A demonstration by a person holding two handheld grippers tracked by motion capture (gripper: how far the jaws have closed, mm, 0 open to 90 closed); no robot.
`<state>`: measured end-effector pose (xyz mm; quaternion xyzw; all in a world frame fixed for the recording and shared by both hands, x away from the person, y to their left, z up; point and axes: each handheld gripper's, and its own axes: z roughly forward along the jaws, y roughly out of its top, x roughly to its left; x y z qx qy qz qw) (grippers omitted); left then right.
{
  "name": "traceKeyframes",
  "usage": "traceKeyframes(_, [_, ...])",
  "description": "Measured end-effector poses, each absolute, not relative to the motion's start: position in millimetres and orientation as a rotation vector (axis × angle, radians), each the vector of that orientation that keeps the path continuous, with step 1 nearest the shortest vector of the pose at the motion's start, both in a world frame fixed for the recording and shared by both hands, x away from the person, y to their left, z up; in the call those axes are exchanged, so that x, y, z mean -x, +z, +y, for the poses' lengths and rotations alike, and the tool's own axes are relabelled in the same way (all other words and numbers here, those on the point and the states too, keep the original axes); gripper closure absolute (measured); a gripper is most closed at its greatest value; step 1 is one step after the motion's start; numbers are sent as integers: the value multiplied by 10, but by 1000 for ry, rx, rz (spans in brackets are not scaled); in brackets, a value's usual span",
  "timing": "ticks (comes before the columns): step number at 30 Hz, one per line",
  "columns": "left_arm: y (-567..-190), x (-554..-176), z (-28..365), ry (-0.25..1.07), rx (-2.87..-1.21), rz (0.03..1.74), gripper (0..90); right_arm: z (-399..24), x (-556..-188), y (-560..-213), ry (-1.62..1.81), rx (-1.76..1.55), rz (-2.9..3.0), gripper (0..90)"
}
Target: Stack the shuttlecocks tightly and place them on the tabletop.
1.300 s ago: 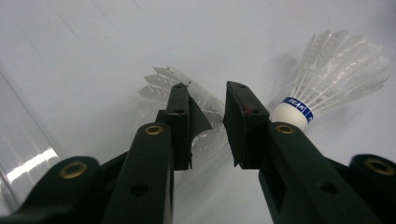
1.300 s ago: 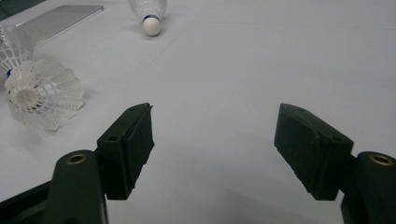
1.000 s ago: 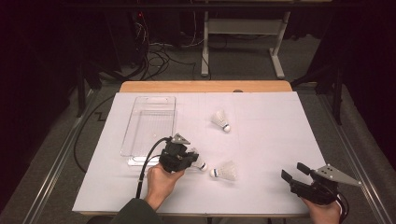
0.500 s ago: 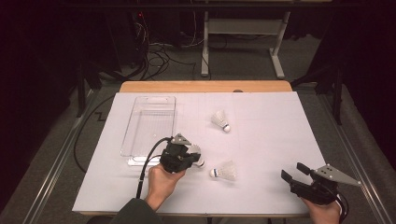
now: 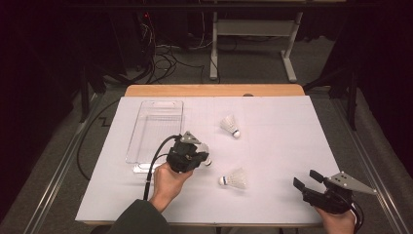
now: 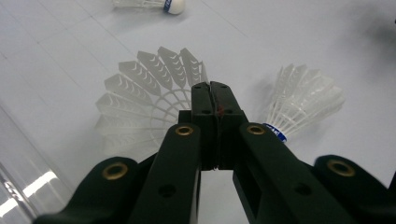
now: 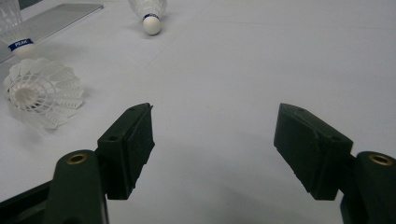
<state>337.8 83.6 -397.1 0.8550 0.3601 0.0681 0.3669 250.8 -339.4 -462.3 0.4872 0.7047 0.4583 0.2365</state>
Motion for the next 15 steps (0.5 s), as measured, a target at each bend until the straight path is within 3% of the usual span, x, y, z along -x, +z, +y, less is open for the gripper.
traceKeyframes(15, [-3844, -3654, 886, 201, -2205, 991, 894, -3388, -2499, -4615, 1260, -1324, 1932, 291])
